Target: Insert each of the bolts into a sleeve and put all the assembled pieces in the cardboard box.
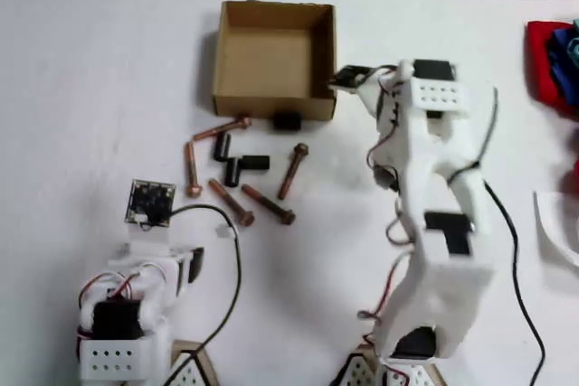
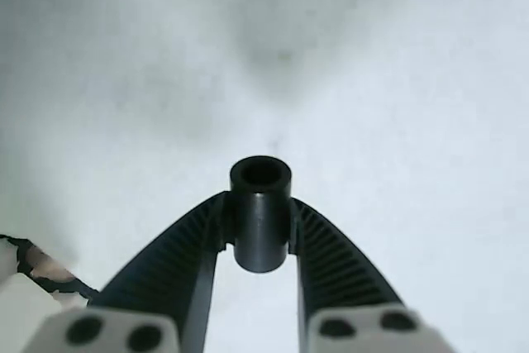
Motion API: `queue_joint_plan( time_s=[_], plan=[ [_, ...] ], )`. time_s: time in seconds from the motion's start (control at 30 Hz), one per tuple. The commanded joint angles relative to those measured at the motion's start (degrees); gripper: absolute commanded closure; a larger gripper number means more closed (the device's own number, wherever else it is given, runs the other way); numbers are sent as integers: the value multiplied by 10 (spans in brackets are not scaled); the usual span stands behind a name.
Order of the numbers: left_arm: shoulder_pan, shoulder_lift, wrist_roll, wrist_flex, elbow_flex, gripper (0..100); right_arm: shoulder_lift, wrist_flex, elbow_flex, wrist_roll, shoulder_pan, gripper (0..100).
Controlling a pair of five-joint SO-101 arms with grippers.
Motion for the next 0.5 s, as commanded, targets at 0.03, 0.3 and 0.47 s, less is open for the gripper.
queue_joint_plan(
  time_s=[0.03,0.3,0.47],
  plan=[
    [-6,-14,-2,4,12,740,-250,-99,208,-34,0,977],
    [-6,-14,-2,4,12,740,-636,-353,602,-251,-82,978],
    [-6,-14,-2,4,12,740,-704,-346,659,-288,-145,978]
  ],
)
